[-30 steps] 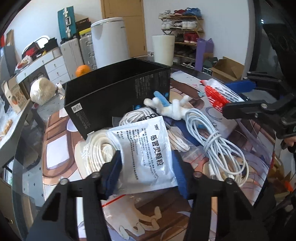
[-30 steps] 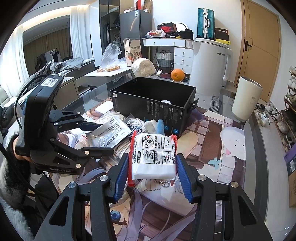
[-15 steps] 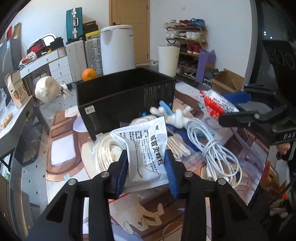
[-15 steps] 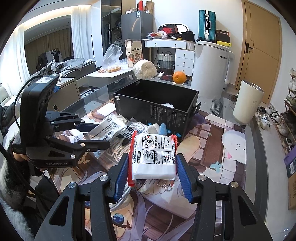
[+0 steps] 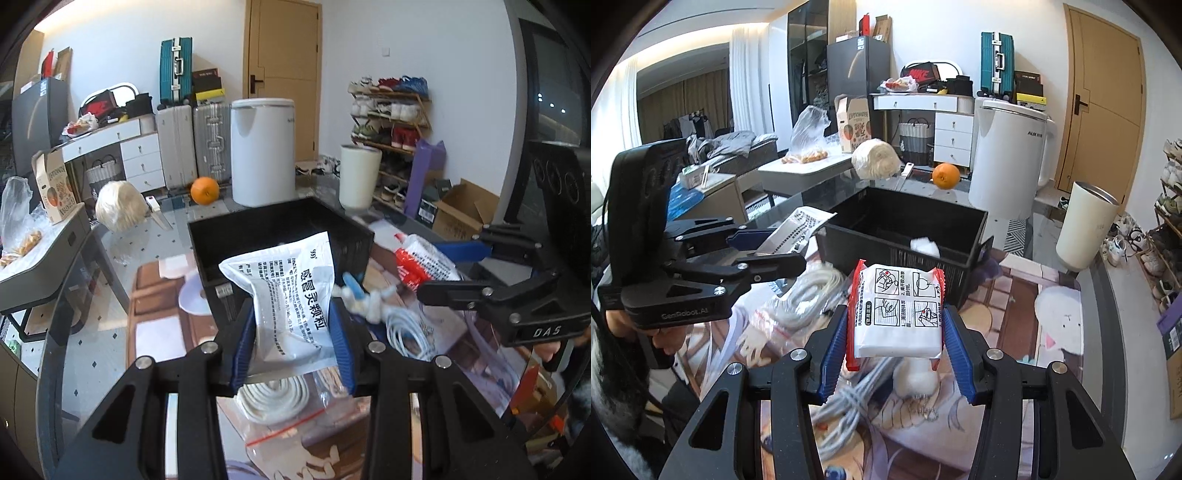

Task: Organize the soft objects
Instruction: 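Carry the wipes pack with the right gripper toward the black box while the left carries its packet there, then lower the wipes pack into the black box and open the right gripper, then lower the white printed packet into the box and open the left gripper, then withdraw both grippers from the box toward the plush bunny and bagged rope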

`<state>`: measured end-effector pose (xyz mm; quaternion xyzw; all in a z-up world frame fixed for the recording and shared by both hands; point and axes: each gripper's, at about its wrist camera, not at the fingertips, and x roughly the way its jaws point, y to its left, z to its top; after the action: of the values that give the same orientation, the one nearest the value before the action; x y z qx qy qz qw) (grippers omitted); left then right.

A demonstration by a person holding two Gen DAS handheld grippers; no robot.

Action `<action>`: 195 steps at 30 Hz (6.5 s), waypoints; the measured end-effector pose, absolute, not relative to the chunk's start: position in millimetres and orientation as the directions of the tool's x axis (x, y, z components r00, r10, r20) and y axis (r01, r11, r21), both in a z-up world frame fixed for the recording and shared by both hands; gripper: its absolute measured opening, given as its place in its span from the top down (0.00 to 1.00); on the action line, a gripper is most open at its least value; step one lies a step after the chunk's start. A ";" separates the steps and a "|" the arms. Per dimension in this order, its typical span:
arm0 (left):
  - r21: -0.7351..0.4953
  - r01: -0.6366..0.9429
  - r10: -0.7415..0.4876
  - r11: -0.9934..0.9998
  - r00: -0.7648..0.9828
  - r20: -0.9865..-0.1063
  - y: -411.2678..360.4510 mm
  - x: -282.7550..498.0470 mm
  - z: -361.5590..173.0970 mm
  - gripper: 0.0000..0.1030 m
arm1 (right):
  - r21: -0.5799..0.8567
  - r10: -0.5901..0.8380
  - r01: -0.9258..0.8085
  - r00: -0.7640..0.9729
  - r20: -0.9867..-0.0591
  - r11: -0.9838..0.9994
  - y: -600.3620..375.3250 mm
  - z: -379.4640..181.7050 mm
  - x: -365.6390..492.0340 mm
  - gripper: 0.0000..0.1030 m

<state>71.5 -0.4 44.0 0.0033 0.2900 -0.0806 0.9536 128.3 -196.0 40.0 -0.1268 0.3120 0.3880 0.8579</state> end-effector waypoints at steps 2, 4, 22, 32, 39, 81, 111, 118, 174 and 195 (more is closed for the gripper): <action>-0.041 0.145 -0.144 0.989 0.828 -0.542 1.7 73.0 47.0 0.64 | 0.025 0.587 -0.740 0.512 -0.627 0.672 -192.7 41.9 132.8 0.51; -0.042 0.135 -0.137 0.990 0.835 -0.534 4.1 74.6 49.5 0.64 | 0.023 0.586 -0.736 0.519 -0.622 0.676 -189.8 44.1 136.2 0.51; -0.072 0.063 -0.090 0.995 0.870 -0.484 25.4 98.9 60.8 0.64 | 0.017 0.574 -0.689 0.588 -0.570 0.724 -171.3 59.5 178.2 0.51; -0.065 0.046 -0.072 0.997 0.871 -0.487 28.9 111.0 59.3 0.64 | 0.019 0.579 -0.691 0.590 -0.563 0.723 -159.5 72.4 200.9 0.51; -0.048 0.038 -0.057 0.998 0.860 -0.508 30.3 126.8 54.8 0.64 | 0.007 0.576 -0.702 0.580 -0.576 0.713 -147.3 71.7 215.7 0.51; -0.001 0.079 -0.063 0.997 0.786 -0.615 18.5 177.3 26.2 0.63 | -0.094 0.463 -0.724 0.529 -0.711 0.683 -103.0 27.6 267.4 0.39; -0.051 0.056 -0.075 0.997 0.833 -0.548 25.5 132.6 52.7 0.00 | -0.016 0.498 -0.667 0.571 -0.652 0.745 -163.6 53.4 226.2 0.12; -0.057 0.015 -0.043 0.998 0.854 -0.519 29.3 97.8 54.8 0.00 | 0.044 0.511 -0.646 0.558 -0.654 0.762 -180.5 58.5 190.5 0.02; 0.051 0.014 0.029 0.999 0.669 -0.743 14.5 110.0 -10.9 0.00 | 0.046 0.389 -0.567 0.502 -0.772 0.822 -220.8 4.1 192.8 0.01; 0.030 0.013 0.015 0.999 0.633 -0.774 18.7 115.5 -17.8 0.00 | 0.040 0.375 -0.607 0.435 -0.819 0.794 -180.0 -26.3 192.4 0.01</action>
<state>115.5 18.7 -17.8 0.0164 0.4286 0.0006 0.9034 192.4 -180.0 -26.3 -0.1312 0.4432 0.2933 0.8369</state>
